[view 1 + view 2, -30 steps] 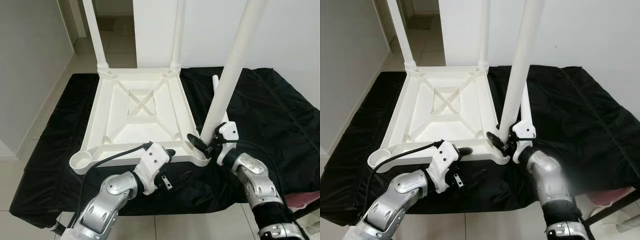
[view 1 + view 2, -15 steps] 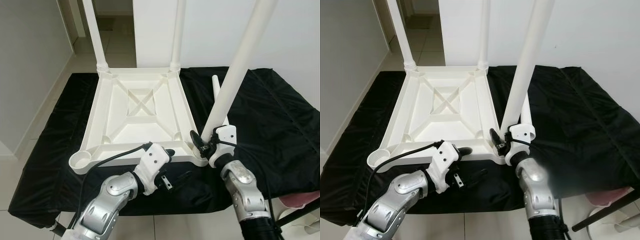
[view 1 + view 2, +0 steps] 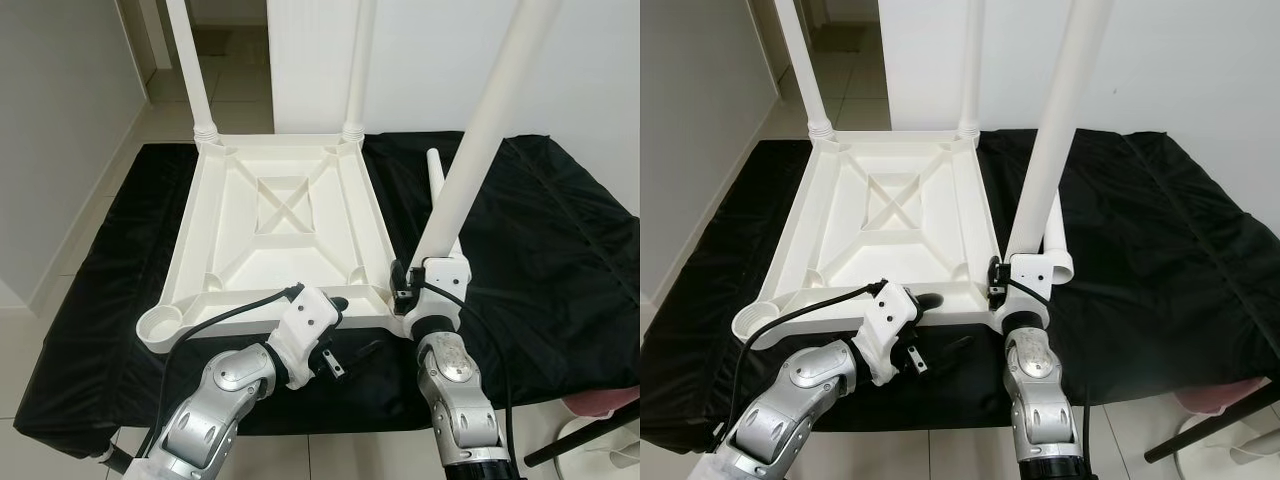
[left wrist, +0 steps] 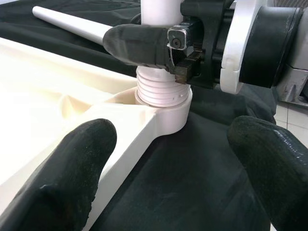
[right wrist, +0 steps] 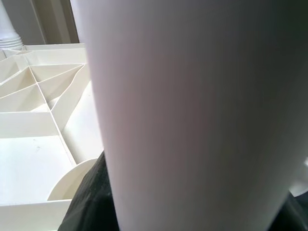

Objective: Building children table

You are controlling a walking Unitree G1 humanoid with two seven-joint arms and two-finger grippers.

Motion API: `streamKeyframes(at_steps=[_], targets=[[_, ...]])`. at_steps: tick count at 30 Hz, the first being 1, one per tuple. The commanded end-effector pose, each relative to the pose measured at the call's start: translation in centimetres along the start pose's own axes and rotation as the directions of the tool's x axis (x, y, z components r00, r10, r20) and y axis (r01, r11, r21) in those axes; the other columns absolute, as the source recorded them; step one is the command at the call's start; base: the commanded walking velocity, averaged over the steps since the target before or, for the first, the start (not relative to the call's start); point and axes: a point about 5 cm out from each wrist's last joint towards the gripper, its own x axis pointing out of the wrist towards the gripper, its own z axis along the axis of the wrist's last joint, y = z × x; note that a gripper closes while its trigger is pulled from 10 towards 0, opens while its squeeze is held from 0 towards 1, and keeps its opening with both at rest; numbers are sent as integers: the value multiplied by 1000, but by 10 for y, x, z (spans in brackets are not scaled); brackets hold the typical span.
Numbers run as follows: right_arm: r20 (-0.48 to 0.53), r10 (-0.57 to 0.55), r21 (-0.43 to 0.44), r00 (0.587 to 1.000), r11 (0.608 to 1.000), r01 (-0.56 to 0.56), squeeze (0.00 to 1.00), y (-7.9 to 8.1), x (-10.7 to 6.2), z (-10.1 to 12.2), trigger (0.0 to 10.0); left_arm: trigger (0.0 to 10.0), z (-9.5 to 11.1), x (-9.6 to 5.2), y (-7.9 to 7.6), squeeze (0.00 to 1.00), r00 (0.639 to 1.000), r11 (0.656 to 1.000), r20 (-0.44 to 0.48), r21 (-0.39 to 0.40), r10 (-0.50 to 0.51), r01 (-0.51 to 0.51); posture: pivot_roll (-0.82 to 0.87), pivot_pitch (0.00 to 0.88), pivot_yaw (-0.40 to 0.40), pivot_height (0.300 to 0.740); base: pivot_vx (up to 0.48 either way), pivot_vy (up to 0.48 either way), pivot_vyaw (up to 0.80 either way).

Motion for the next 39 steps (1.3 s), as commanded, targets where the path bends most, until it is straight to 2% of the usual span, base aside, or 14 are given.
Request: streamKeyframes(at_steps=[1, 3, 4, 14, 15, 21, 24, 26, 28, 29, 30, 35, 38, 39], targets=[[-54, -2, 56, 999, 998, 5, 0, 5, -4, -7, 10000, 10000, -5, -2, 4, 0, 999, 999, -20, -1, 50, -50, -61, 12, -3, 740, 0, 0, 0], [-46, 9, 60, 999, 998, -6, 0, 6, -4, -6, 10000, 10000, -5, -2, 4, 0, 998, 999, -20, 0, 52, -52, -61, 11, -3, 740, 0, 0, 0], [-32, 21, 67, 999, 998, -19, 1000, 6, -4, -3, 10000, 10000, -5, -2, 5, 0, 998, 998, -19, 1, 56, -56, -59, 10, -5, 740, 0, 0, 0], [17, 67, 36, 998, 997, -67, 961, -8, 2, 6, 10000, 10000, -5, -3, 4, 0, 998, 998, -17, 1, 60, -60, -58, 11, -7, 740, 0, 0, 0], [25, 126, 19, 992, 992, -127, 0, -14, 3, 6, 10000, 10000, -5, -3, 4, 0, 998, 998, -18, 0, 59, -59, -61, 14, -4, 740, 0, 0, 0], [6, 336, -35, 942, 941, -335, 0, -23, 8, 2, 10000, 10000, -5, -2, 4, 0, 998, 999, -20, 3, 55, -55, -63, 11, 1, 740, 0, 0, 0], [2, 360, -40, 933, 932, -360, 0, -24, 8, 1, 10000, 10000, -5, -3, 5, 0, 998, 999, -21, 5, 54, -54, -63, 11, 1, 740, 0, 0, 0], [-21, 453, -64, 891, 889, -453, 0, -26, 12, -1, 10000, 10000, -4, -3, 6, 0, 998, 998, -21, 9, 55, -55, -60, 7, 4, 740, 0, 0, 0], [-21, 453, -64, 891, 889, -453, 0, -26, 12, -1, 10000, 10000, -4, -3, 6, 0, 998, 998, -21, 9, 55, -55, -60, 7, 4, 740, 0, 0, 0], [-26, 532, -101, 846, 841, -532, 0, -29, 16, -1, 10000, 10000, -4, -3, 7, 0, 998, 998, -21, 12, 56, -55, -56, 4, 8, 740, 0, 0, 0], [-29, 560, -117, 828, 821, -559, 0, -29, 18, 0, 10000, 10000, -4, -3, 6, 0, 998, 998, -20, 11, 55, -55, -56, 4, 8, 740, 0, 0, 0], [-39, 600, -162, 799, 785, -598, 0, -32, 24, 2, 10000, 10000, -4, -2, 5, 0, 998, 999, -19, 10, 53, -53, -53, 0, 7, 740, 0, 0, 0], [-42, 608, -176, 793, 777, -604, 0, -34, 27, 3, 9490, 10000, -4, -2, 5, 0, 998, 999, -19, 10, 53, -53, -53, 0, 6, 740, 0, 0, 0], [-53, 618, -198, 785, 764, -614, 0, -35, 30, 3, 7529, 10000, -4, -2, 4, 0, 998, 999, -20, 8, 53, -53, -50, 0, 4, 740, 0, 0, 0]])
